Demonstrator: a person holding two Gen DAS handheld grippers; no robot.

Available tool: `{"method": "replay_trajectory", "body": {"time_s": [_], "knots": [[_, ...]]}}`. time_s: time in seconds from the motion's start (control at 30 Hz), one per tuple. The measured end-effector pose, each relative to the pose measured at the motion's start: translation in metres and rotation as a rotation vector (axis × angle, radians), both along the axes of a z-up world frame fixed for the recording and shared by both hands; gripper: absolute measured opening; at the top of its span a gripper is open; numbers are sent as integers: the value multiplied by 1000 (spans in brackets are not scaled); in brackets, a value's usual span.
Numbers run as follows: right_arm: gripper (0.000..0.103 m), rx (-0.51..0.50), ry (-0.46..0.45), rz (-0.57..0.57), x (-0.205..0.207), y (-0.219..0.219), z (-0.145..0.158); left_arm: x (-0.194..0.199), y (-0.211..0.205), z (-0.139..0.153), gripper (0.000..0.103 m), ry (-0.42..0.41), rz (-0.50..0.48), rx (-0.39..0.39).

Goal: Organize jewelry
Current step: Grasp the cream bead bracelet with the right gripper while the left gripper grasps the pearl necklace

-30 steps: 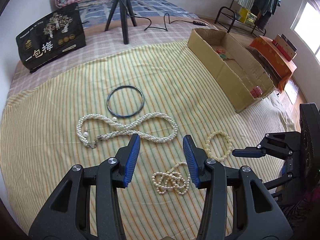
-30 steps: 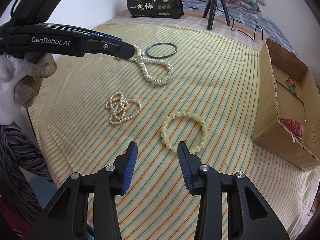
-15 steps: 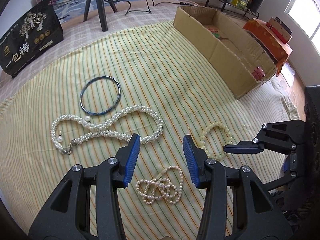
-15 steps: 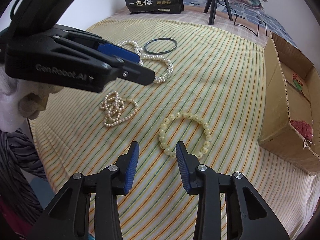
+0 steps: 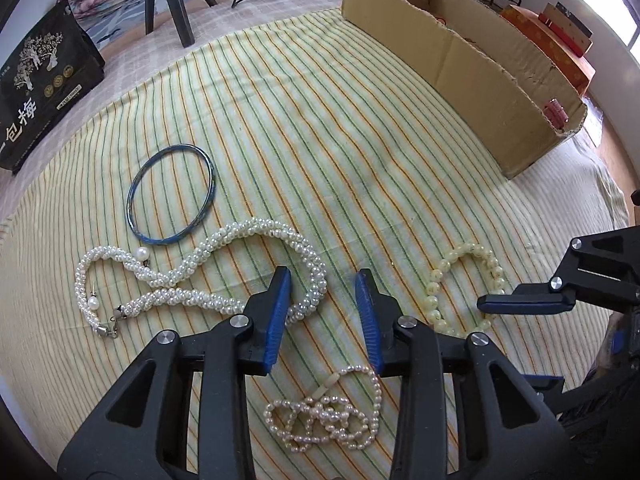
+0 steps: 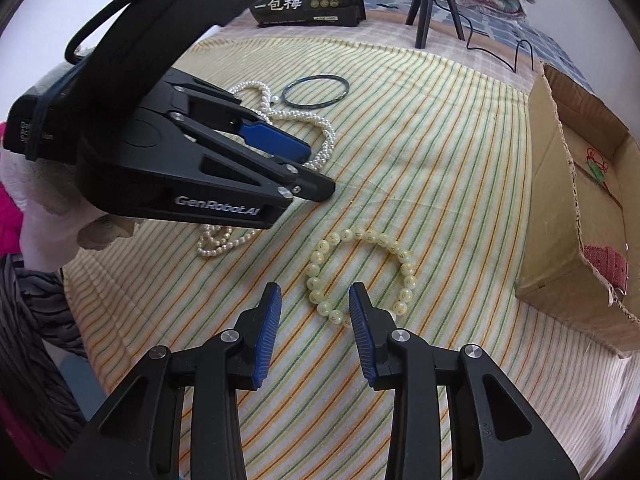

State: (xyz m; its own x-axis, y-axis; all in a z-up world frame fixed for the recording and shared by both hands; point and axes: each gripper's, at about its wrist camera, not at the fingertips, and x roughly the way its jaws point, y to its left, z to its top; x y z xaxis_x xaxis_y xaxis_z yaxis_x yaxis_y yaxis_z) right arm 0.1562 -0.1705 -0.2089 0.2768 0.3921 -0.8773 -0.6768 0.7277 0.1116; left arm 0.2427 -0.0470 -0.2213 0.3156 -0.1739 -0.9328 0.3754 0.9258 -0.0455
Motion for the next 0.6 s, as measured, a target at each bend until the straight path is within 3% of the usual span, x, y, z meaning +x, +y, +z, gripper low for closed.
{"method": "replay_trajectory", "body": {"time_s": [0.1, 0.23, 0.37, 0.43, 0.6], "knots": [[33, -22, -15, 20, -3, 5, -2, 1, 1, -2, 26, -11, 12, -6], [32, -85, -57, 57, -7, 13, -8, 5, 3, -1, 8, -17, 30, -12], [24, -113, -93, 72, -11, 17, -9, 5, 10, 2, 6, -8, 63, -42], [10, -130, -106, 75, -12, 18, -9, 6, 13, 4, 6, -6, 83, -58], [6, -158, -117, 83, -12, 22, -6, 2, 27, 19, 6, -30, 125, -100]]}}
